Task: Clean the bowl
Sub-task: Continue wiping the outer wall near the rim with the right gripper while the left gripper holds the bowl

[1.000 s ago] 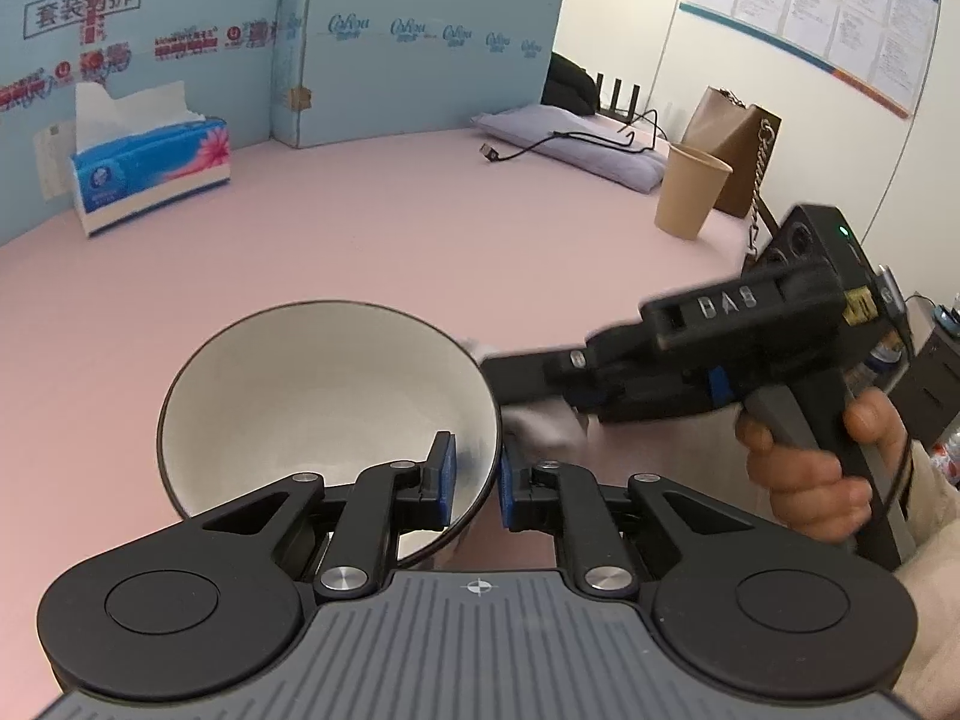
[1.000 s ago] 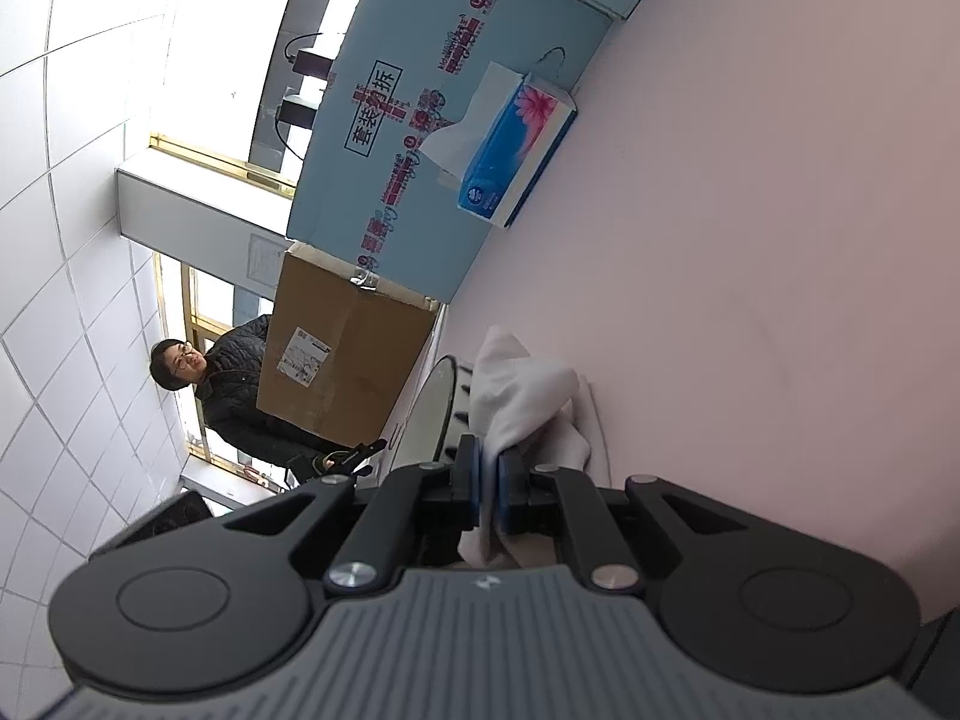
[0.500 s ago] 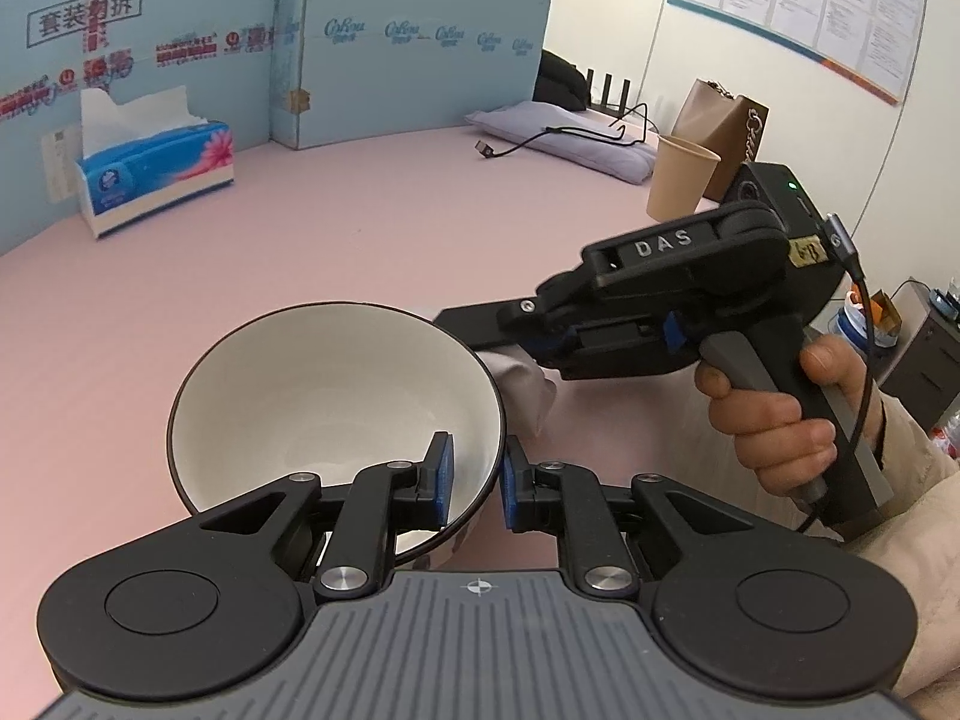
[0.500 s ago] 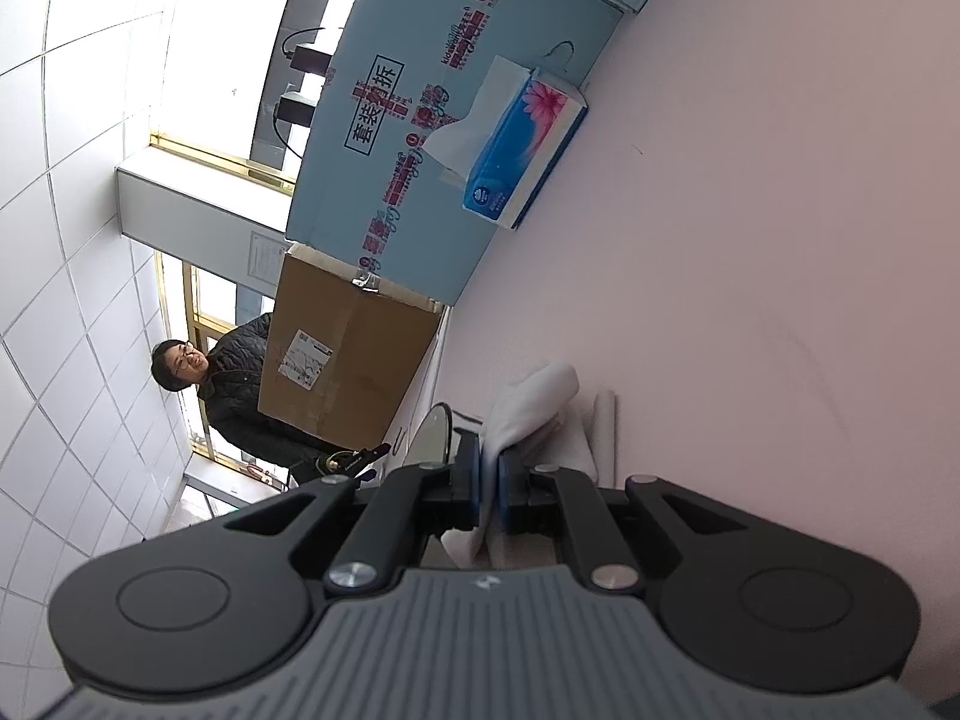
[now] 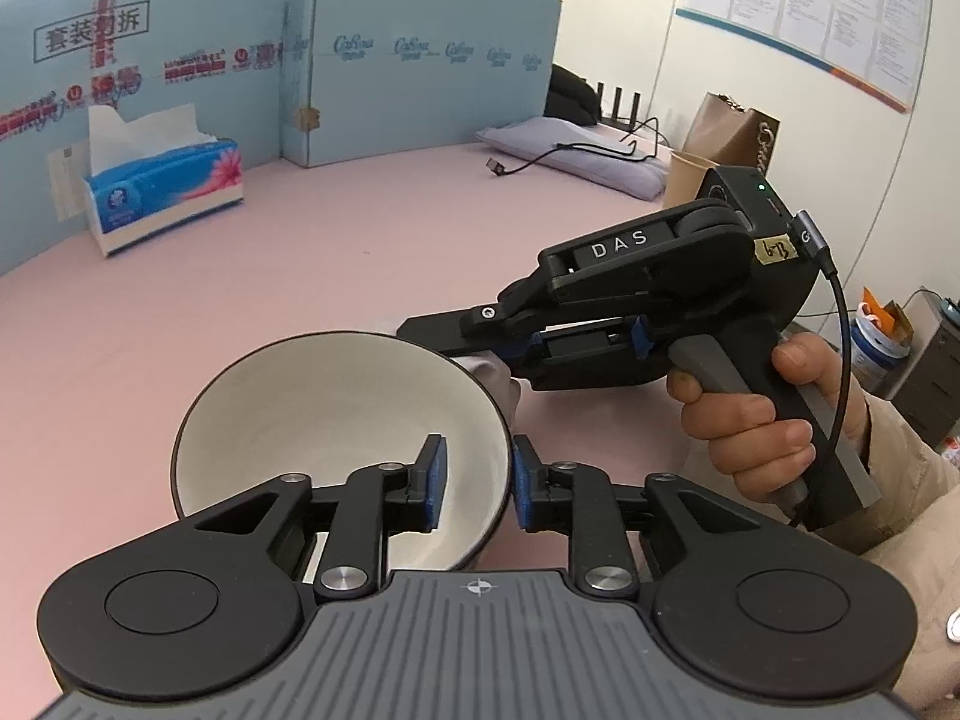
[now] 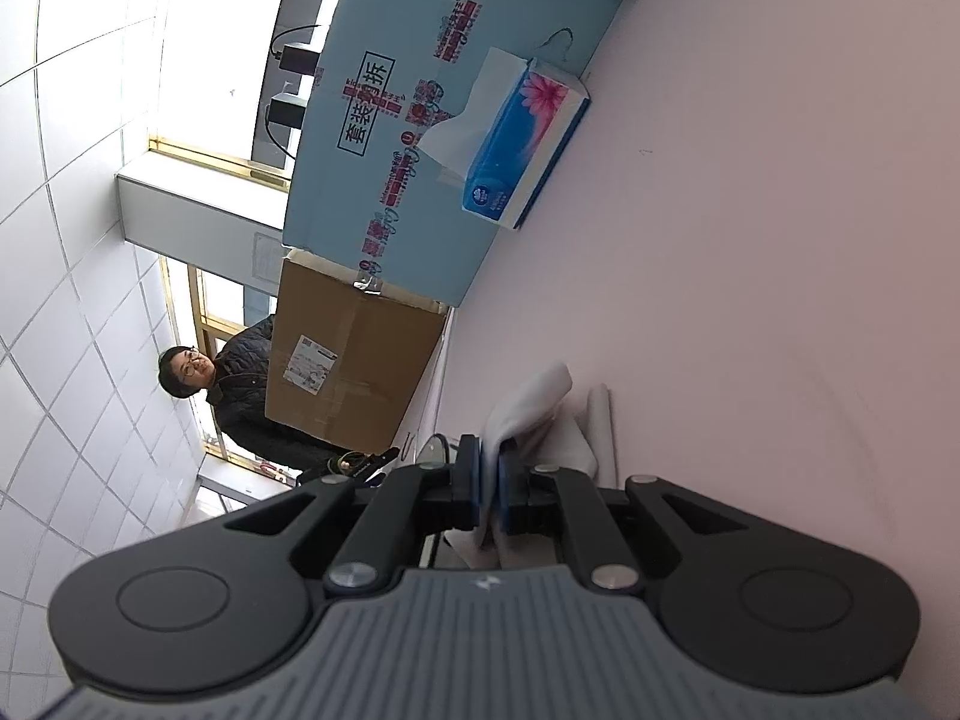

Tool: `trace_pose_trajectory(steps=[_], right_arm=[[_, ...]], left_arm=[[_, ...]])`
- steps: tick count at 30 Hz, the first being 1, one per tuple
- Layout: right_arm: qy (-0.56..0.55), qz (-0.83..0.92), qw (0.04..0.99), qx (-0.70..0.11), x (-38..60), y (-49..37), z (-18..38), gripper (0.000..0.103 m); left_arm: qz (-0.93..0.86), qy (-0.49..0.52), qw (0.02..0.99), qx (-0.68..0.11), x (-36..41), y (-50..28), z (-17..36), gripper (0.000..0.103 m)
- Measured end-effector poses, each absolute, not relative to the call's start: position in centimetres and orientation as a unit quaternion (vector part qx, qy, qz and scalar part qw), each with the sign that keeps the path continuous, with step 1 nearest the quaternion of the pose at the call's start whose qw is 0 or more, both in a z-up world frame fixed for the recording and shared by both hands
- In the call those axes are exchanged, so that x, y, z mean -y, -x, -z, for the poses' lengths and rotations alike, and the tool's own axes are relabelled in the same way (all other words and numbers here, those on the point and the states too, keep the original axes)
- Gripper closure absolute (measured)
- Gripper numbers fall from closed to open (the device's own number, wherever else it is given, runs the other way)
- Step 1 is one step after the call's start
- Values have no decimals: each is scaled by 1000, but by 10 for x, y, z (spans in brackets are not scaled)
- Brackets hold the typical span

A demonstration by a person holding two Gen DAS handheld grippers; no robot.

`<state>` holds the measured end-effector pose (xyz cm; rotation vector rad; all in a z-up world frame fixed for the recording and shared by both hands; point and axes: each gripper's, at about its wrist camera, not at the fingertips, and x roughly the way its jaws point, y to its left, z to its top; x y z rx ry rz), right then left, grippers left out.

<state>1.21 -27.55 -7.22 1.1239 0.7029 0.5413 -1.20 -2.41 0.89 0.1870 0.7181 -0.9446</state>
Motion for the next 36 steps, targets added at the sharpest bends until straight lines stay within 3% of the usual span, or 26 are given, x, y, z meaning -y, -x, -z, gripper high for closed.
trace_pose_trajectory(steps=[3,8,20,30,36], right_arm=[[-512,-251,755,-323,273,-19,71,94],[-510,-250,758,-321,273,-22,69,94],[-515,-231,763,-316,291,5,71,94],[-521,-247,753,-317,287,8,73,94],[-532,-260,741,-318,284,11,76,94]], left_arm=[[453,-82,820,-338,28,6,-8,76],[477,-75,806,-342,28,-3,-6,73],[506,-103,785,-343,36,-6,-7,75],[479,-123,800,-341,29,10,-9,87],[466,-132,806,-341,20,19,-8,84]])
